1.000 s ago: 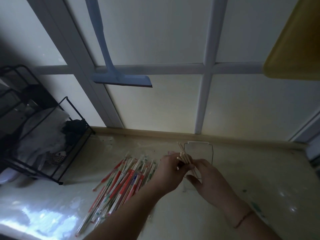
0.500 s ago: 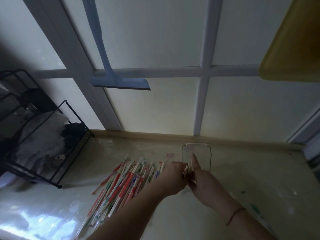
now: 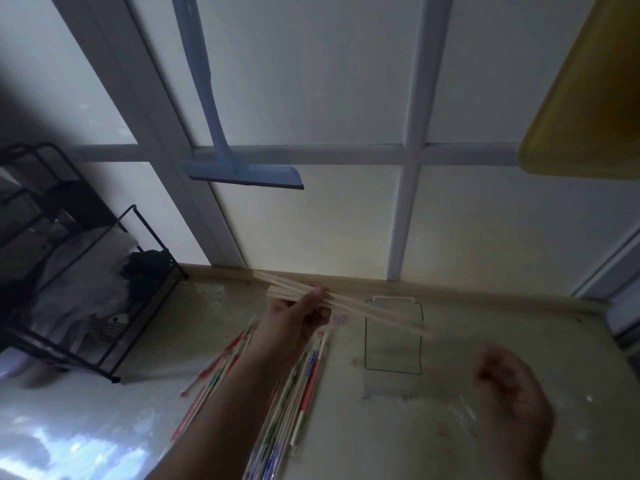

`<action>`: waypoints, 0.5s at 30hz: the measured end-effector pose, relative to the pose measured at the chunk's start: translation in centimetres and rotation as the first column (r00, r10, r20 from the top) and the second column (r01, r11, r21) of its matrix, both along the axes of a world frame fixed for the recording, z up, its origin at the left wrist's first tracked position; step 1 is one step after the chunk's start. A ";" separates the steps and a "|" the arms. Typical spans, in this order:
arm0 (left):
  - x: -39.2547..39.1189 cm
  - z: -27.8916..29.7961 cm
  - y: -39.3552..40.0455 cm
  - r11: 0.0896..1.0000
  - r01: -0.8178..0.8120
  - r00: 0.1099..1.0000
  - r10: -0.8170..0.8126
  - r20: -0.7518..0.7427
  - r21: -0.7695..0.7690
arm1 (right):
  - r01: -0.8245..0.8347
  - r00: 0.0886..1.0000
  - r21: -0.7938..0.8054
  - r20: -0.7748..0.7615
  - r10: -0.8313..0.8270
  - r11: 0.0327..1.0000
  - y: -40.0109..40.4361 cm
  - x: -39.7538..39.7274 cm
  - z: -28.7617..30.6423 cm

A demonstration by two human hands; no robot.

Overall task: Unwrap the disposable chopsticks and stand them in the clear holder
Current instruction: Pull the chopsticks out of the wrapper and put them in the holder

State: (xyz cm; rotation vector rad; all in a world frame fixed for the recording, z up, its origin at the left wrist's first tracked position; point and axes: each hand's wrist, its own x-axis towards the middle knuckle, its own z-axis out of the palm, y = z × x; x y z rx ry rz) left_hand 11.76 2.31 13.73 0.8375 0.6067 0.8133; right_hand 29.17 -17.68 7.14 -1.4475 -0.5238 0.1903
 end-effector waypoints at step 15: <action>4.6 -0.6 -7.0 0.769 0.344 0.913 -0.140 0.383 -0.539 | -0.256 0.954 0.126 0.196 0.228 0.958 5.3 -3.2 7.4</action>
